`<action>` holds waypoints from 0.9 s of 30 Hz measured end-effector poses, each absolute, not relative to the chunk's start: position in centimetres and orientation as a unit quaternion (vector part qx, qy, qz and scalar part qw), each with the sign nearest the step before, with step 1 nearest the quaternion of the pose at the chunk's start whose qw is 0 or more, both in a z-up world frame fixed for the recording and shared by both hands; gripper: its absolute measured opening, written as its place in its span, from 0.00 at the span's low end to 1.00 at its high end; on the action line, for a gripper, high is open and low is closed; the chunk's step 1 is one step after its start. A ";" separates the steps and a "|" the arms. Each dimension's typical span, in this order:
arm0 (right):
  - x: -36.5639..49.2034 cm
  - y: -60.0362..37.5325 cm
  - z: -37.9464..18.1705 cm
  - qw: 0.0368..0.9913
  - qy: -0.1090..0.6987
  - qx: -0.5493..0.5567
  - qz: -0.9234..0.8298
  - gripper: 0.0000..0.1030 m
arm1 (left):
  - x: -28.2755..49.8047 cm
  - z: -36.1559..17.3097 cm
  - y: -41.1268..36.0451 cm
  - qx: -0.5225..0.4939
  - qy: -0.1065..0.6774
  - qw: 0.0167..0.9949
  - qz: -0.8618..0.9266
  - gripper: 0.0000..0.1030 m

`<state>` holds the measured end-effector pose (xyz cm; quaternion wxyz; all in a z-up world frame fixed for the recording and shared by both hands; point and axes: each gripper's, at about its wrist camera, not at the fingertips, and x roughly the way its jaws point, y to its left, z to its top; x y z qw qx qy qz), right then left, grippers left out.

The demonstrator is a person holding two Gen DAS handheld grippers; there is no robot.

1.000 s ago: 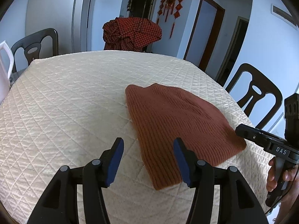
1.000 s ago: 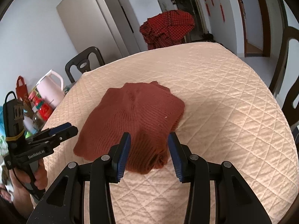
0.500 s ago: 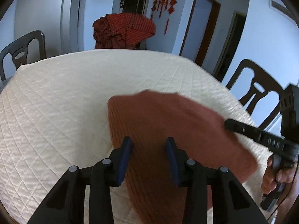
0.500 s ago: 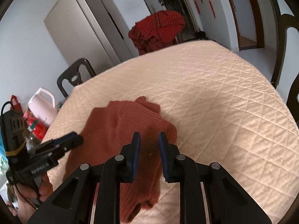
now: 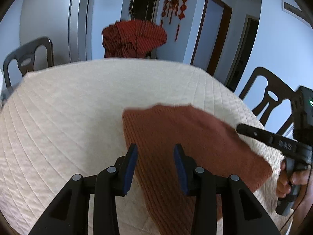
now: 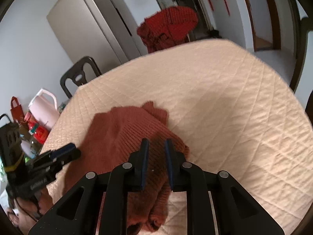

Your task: Fold small clothes

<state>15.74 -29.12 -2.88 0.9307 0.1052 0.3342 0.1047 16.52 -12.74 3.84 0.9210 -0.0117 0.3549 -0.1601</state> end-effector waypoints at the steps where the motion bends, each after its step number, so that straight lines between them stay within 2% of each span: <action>1: 15.8 -29.0 -2.7 0.931 0.334 0.101 0.107 0.17 | 16.9 4.1 -12.9 -0.010 0.353 0.922 -0.159 0.40; 5: 18.1 -28.8 -3.2 0.924 0.356 0.095 0.106 0.17 | 19.8 3.7 -13.6 -0.009 0.367 0.916 -0.159 0.40; 10: 21.0 -29.4 -5.8 0.908 0.390 0.117 0.095 0.17 | 23.0 0.2 -13.1 -0.022 0.424 0.893 -0.146 0.41; 12: 20.8 -29.4 -5.5 0.910 0.388 0.116 0.093 0.17 | 22.9 0.0 -12.6 -0.036 0.420 0.894 -0.152 0.42; 19: 14.6 -28.5 -2.2 0.926 0.348 0.080 0.123 0.17 | 18.3 2.9 -11.3 -0.027 0.387 0.907 -0.164 0.41; 24: 9.9 -27.1 -2.3 0.928 0.343 0.056 0.137 0.17 | 13.4 3.8 -11.7 -0.007 0.367 0.909 -0.199 0.41; 27: 9.2 -26.4 -3.2 0.926 0.352 0.037 0.134 0.11 | 10.9 3.1 -12.1 -0.002 0.372 0.903 -0.217 0.41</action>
